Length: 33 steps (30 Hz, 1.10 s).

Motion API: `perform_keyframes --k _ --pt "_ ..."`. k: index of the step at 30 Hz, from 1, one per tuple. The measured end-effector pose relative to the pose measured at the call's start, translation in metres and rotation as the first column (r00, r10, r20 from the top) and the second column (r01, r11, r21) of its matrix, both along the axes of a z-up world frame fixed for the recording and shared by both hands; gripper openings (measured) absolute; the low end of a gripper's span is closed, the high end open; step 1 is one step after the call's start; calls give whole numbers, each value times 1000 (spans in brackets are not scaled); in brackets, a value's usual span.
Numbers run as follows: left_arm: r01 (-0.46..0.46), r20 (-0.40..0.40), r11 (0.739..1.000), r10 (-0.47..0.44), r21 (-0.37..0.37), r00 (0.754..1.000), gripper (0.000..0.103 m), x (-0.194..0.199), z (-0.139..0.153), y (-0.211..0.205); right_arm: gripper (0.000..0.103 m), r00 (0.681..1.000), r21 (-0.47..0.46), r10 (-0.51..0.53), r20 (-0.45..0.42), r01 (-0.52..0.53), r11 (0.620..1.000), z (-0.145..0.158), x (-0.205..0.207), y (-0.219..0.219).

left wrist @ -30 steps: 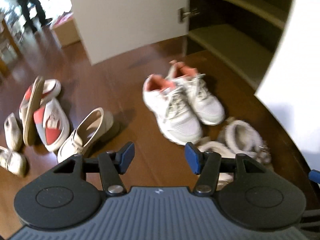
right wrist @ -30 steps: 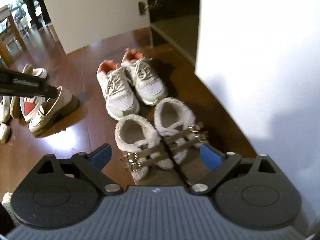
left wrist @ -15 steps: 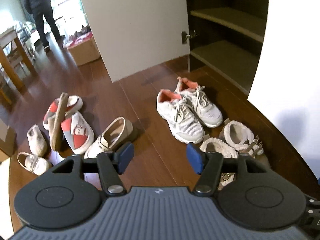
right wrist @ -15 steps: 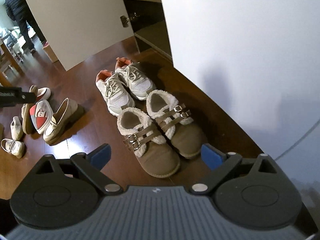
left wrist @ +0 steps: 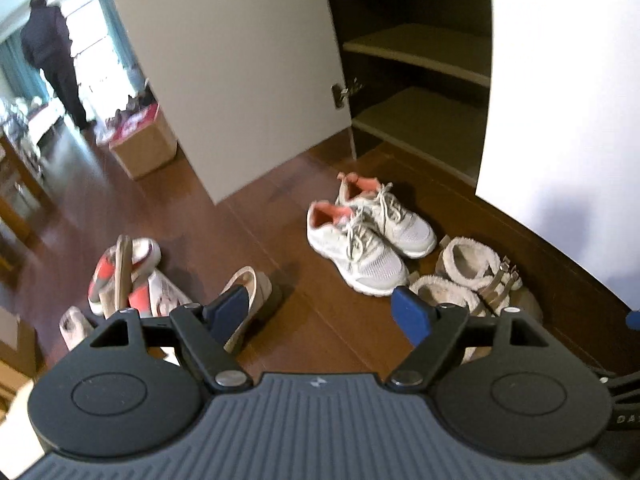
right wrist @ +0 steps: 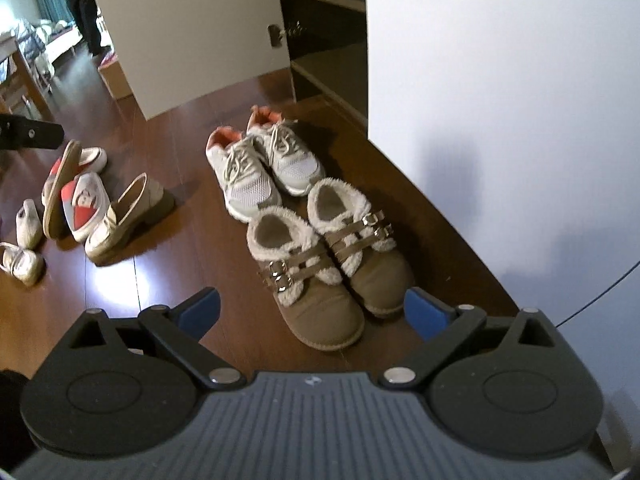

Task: Organize scattered shoes

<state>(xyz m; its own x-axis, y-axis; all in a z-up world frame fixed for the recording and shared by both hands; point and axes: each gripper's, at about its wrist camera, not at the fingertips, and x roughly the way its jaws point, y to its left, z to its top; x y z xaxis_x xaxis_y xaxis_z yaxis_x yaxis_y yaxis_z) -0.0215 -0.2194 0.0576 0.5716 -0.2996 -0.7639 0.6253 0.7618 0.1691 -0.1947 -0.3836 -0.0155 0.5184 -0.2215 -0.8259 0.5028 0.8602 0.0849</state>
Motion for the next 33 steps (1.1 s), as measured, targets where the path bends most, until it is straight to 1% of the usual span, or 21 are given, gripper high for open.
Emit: perform_keyframes --k 2,7,11,20,23,24,27,29,31,32,33 --pt "-21 -24 1000 22 9 999 81 4 -5 8 98 1000 2 13 -16 -13 1000 -4 3 3" --pt "-63 -29 997 64 38 998 81 8 -12 27 98 998 10 31 -49 -30 999 -15 14 5" --pt "-97 -51 995 99 38 994 81 13 -15 42 98 997 8 53 -59 -53 999 -18 20 8" --pt "-110 -13 989 112 100 994 81 14 -21 75 99 988 -18 99 -117 -101 995 -31 30 13" --pt "-128 -48 986 133 108 990 81 18 -24 96 99 984 -14 113 -142 -116 993 -37 38 20" --pt "-129 -58 984 137 123 989 81 21 -25 105 99 982 -13 122 -145 -125 992 -37 41 24" --pt "-139 -68 970 155 199 986 81 28 -27 136 99 976 -7 164 -140 -167 986 -37 47 35" --pt "-173 -43 947 191 271 981 81 32 -26 173 100 972 0 185 -143 -187 982 -39 52 42" --pt "-212 -28 930 230 300 973 81 33 -21 200 101 967 9 200 -159 -201 979 -46 59 51" --pt "-243 -22 918 263 313 965 81 34 -16 218 101 962 15 210 -172 -211 977 -51 63 55" --pt "-271 -31 909 295 316 955 81 35 -10 232 101 957 21 221 -186 -221 975 -56 67 60"
